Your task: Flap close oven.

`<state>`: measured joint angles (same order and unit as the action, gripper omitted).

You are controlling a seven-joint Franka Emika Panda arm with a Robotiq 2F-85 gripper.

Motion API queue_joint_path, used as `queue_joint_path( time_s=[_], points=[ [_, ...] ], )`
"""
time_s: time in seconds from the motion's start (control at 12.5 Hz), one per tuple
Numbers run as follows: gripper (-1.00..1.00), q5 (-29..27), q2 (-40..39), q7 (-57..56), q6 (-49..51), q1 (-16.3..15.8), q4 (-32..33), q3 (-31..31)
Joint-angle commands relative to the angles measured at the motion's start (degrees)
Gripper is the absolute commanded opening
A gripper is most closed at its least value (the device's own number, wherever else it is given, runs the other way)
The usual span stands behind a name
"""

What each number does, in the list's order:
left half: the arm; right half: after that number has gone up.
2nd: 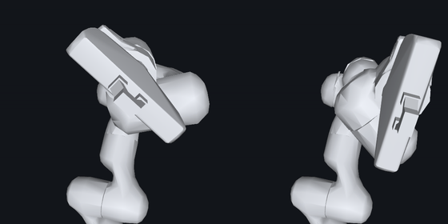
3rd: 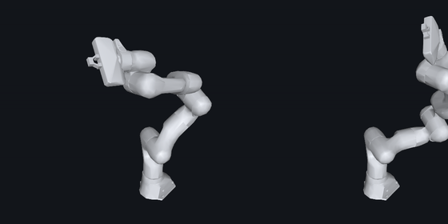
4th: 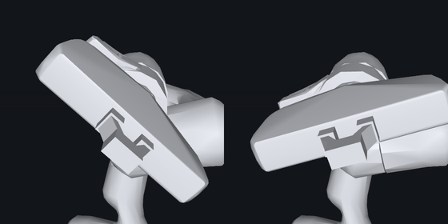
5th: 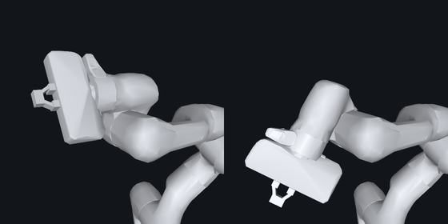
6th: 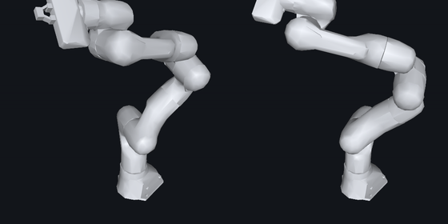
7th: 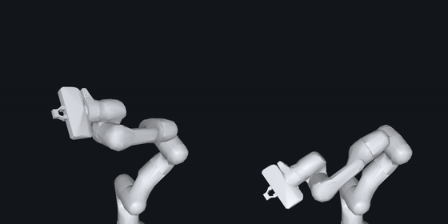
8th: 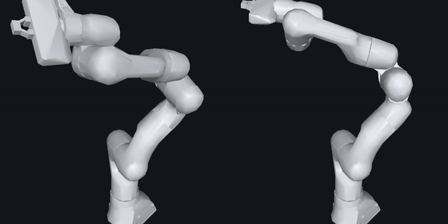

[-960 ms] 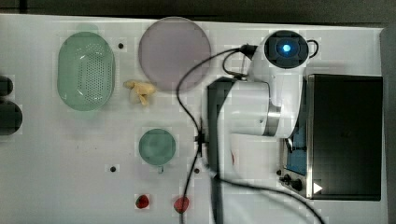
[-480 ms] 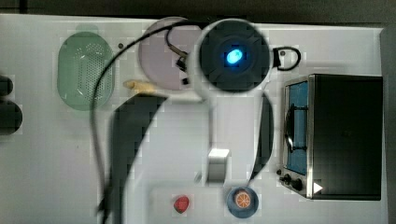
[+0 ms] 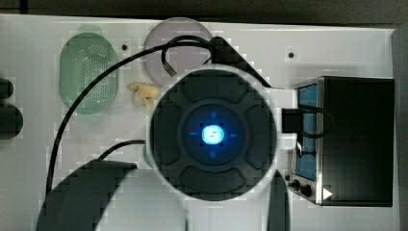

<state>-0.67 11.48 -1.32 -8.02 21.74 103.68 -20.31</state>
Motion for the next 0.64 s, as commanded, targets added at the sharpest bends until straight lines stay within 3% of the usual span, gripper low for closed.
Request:
queue_joint_path(
  time_s=[0.08,0.64],
  points=[
    [1.0,-0.68,-2.56,4.75,1.54,2.14,0.71,2.64],
    [1.0,-1.52,-1.82,4.75,5.09,2.03,1.19,2.82]
  ],
)
